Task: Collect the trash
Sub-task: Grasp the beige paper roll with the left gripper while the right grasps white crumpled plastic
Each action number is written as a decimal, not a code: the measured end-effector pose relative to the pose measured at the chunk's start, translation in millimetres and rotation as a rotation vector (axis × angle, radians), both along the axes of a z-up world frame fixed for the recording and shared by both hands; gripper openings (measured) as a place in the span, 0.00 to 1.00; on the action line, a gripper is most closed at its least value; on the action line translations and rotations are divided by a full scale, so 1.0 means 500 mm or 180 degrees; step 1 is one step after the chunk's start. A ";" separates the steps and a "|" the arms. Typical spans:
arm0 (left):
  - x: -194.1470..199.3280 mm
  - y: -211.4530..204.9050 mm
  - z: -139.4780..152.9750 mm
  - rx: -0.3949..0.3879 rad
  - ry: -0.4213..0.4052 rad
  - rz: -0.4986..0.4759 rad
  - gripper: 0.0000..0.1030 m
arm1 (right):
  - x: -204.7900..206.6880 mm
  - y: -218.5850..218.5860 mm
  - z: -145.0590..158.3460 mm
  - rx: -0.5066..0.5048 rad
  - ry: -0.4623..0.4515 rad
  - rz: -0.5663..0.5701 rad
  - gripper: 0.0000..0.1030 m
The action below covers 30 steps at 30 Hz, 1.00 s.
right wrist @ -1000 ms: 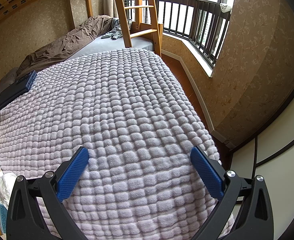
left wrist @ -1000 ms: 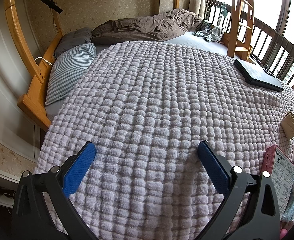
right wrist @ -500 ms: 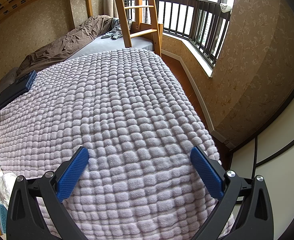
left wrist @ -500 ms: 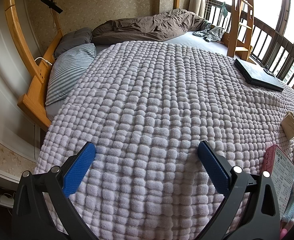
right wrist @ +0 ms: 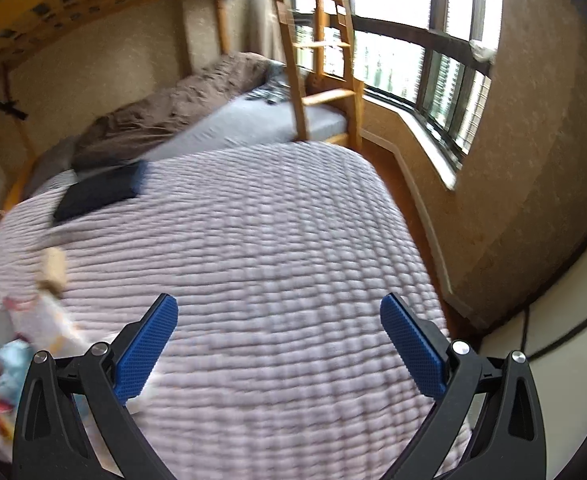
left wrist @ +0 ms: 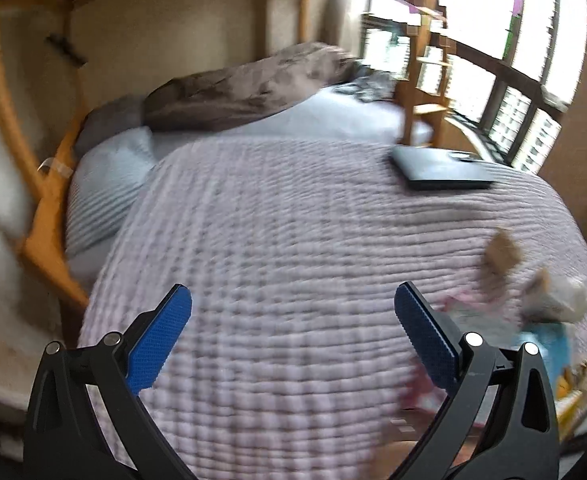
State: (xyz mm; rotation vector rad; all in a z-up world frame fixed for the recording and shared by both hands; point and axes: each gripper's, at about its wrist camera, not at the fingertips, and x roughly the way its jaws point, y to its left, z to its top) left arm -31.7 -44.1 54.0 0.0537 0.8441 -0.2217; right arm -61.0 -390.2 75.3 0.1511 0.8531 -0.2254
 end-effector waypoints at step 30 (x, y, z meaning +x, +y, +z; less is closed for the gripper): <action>0.097 -0.321 -0.047 0.0180 0.0671 -0.1718 0.62 | 0.021 0.169 -0.057 0.0161 0.0460 0.0909 0.47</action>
